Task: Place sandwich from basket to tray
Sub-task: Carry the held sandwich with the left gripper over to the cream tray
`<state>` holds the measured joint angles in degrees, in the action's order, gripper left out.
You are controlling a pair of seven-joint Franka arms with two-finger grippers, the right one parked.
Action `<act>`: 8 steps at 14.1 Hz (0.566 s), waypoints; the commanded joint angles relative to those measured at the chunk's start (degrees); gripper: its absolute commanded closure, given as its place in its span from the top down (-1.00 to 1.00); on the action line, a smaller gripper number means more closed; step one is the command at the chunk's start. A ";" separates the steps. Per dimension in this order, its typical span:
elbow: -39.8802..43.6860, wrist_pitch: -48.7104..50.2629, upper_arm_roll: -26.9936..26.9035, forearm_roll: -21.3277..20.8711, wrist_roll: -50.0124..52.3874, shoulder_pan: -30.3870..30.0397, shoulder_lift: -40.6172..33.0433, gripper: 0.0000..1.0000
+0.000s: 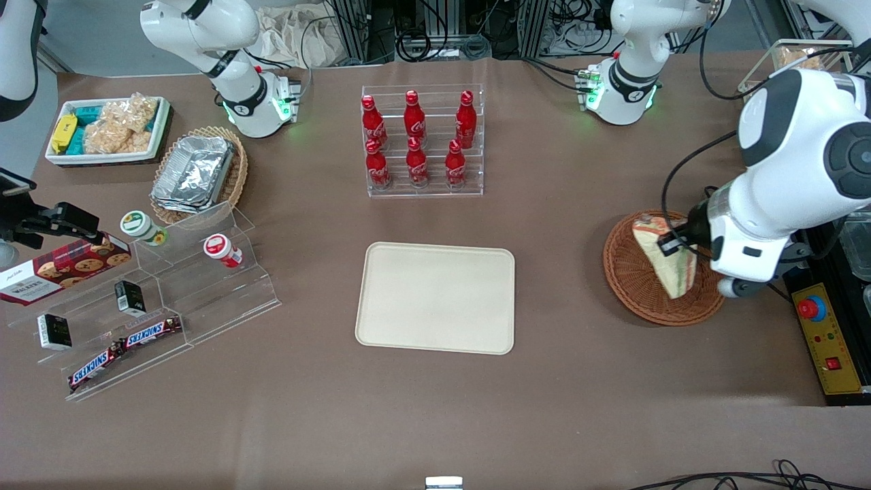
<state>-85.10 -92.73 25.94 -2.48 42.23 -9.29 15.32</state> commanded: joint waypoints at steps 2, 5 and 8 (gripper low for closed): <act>8.19 0.46 4.47 -0.15 0.22 3.38 9.44 -1.00; 10.31 -6.12 4.47 -3.21 0.31 9.01 15.25 -1.00; 10.31 -12.19 4.38 -8.84 0.31 12.88 21.31 -1.00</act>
<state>-78.32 -103.49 30.24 -8.02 42.35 1.34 31.51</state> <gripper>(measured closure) 0.806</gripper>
